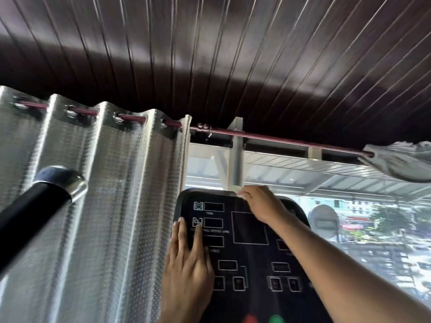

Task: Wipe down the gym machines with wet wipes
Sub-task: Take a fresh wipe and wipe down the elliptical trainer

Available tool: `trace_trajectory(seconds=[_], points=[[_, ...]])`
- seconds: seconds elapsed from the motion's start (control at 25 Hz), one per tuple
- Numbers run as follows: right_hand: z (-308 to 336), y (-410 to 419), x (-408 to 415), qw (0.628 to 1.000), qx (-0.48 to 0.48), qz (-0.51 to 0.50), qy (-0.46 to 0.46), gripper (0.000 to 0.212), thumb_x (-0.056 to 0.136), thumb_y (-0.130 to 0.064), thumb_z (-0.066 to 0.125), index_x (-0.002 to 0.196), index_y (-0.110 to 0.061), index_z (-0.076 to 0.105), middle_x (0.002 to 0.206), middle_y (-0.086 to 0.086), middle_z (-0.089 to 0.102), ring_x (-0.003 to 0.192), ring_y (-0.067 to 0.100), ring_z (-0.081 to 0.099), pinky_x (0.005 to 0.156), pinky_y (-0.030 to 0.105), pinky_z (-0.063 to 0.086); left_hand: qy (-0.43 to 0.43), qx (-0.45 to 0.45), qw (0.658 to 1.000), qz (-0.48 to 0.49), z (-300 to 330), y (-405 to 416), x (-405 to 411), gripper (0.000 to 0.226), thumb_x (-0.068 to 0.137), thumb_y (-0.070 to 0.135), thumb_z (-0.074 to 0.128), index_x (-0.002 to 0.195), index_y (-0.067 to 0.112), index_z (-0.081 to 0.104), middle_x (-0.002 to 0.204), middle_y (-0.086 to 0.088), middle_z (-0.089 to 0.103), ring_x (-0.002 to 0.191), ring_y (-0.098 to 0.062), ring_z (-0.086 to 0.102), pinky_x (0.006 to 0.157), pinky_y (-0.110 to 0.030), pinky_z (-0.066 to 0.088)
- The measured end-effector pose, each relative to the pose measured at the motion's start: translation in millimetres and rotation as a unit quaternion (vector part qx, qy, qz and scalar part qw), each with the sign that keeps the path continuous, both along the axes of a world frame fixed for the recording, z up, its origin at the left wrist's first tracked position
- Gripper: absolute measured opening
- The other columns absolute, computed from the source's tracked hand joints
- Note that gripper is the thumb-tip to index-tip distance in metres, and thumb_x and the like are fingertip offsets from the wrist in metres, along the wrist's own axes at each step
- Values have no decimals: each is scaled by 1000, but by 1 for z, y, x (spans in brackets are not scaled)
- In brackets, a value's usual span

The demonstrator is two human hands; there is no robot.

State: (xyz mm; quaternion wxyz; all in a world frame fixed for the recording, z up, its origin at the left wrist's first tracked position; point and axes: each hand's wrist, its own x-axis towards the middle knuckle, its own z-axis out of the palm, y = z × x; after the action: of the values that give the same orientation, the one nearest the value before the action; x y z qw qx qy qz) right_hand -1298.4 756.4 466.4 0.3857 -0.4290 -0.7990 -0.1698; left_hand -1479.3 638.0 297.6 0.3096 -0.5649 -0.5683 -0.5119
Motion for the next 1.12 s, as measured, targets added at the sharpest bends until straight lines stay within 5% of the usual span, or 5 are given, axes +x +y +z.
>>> trace_trajectory(seconds=[0.16,0.32,0.52,0.8,1.12], points=[[2,5,27,997,10,-69,19,31,103,-4,47,117,-17,71,115,13,73,93,29,70,75,37,56,-19,-13,999,-42,4,2,0,63,102,40,19,157,17,42,170,-18,16,160,-28,5,130,-39,10],[-3,-23,-31,998,-46,22,-42,49,108,-4,40,151,-25,50,140,21,59,79,18,67,54,10,43,-40,25,991,-122,3,2,-18,59,84,10,44,140,9,59,162,-18,36,154,-29,29,124,-39,20],[2,-38,-64,998,5,39,-51,35,107,-14,50,140,-20,61,131,19,67,103,31,70,97,37,55,-148,35,967,-207,9,-12,-30,62,82,-6,49,137,21,59,159,13,40,146,-2,32,113,-1,10],[12,-41,-128,983,43,63,-169,62,96,16,46,143,-22,59,146,11,58,131,30,58,109,40,47,-221,72,950,-206,3,-10,-30,38,105,18,52,142,25,57,148,10,57,133,-6,52,111,-22,39],[12,-36,-115,981,79,34,-174,52,100,10,45,142,-17,59,139,13,64,121,32,64,101,41,52,-200,67,962,-173,3,-7,-27,45,99,10,65,143,18,61,151,5,55,134,-8,56,111,-13,35]])
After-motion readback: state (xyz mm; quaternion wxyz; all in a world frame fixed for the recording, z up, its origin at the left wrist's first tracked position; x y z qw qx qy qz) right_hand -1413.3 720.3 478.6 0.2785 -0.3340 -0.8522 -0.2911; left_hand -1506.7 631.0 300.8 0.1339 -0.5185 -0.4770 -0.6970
